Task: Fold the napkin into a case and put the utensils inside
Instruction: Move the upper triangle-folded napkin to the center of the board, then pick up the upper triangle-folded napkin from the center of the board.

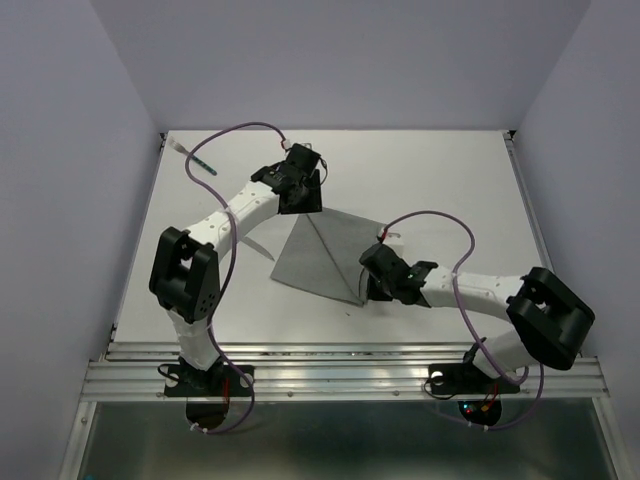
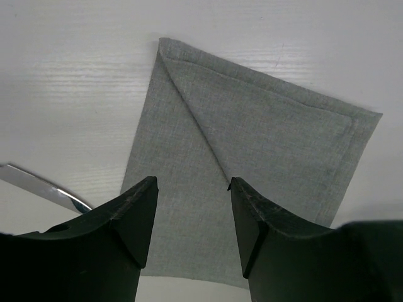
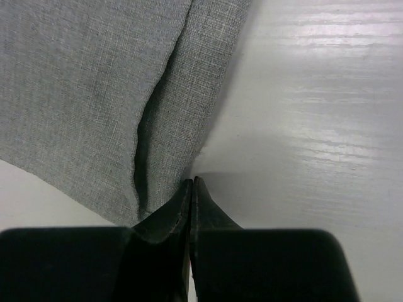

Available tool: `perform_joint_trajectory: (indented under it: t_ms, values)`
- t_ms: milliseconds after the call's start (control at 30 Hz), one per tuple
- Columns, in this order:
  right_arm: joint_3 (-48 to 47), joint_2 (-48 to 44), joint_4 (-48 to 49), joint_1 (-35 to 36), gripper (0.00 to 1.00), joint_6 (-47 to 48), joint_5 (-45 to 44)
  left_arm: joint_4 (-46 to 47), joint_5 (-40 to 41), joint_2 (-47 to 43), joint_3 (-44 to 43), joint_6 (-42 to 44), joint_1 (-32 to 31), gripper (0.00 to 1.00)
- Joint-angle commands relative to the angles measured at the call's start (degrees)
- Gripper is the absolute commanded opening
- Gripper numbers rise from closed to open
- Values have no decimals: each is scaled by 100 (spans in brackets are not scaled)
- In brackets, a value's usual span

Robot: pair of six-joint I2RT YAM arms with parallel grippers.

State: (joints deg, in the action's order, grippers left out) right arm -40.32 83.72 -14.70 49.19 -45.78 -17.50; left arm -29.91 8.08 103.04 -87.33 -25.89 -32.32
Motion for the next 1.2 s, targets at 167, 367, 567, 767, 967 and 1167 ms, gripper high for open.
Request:
perform_joint_trajectory:
  t_ms: [167, 367, 567, 767, 967, 1167]
  values:
    - [506, -1357, -411, -1278, 11, 104, 149, 47, 536, -654, 673, 5, -652, 70]
    - [551, -1605, -411, -2633, 56, 596, 720, -15, 1098, -505, 797, -363, -1636, 77]
    - [402, -1622, -411, -3389, 75, 842, 1073, -409, 1345, 30, 341, -504, -2663, 82]
    - [340, -1719, -420, -3899, 80, 1080, 1354, -630, 1522, 585, 14, -575, -3254, 83]
    - [358, -1736, -420, -3952, 80, 1141, 1442, -700, 1679, 980, -144, -566, -3501, 79]
    - [349, -1728, -420, -3952, 80, 1159, 1460, -674, 1697, 1191, -197, -549, -3623, 71]
